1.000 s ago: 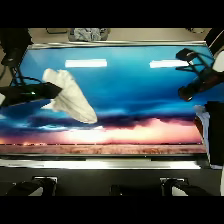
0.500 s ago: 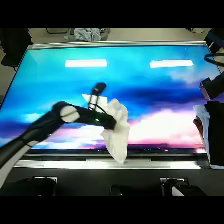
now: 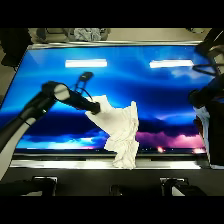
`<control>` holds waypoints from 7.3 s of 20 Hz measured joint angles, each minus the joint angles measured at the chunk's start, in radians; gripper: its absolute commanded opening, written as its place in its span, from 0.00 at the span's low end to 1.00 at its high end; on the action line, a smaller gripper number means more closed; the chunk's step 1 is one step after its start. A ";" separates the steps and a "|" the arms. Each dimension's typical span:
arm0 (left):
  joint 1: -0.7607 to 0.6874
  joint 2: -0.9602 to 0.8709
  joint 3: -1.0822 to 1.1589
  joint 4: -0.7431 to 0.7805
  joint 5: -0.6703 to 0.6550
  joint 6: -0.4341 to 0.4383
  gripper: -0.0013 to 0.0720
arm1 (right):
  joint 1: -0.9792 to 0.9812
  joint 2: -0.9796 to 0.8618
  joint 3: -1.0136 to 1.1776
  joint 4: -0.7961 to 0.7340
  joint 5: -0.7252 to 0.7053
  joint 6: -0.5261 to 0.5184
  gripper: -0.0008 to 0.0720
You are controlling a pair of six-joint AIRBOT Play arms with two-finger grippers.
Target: Fold the shirts.
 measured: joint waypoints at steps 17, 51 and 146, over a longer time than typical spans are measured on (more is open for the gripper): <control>0.188 -0.344 0.035 -0.239 -0.025 0.062 0.49 | 0.134 -0.019 -0.710 0.367 -0.116 -0.076 0.99; 0.386 0.408 0.361 0.020 0.089 -0.011 0.05 | 0.390 0.278 0.038 -0.545 -0.219 0.245 0.07; 0.688 0.732 0.442 -0.198 0.052 0.037 0.05 | -0.146 0.231 0.452 0.059 -0.199 -0.030 0.07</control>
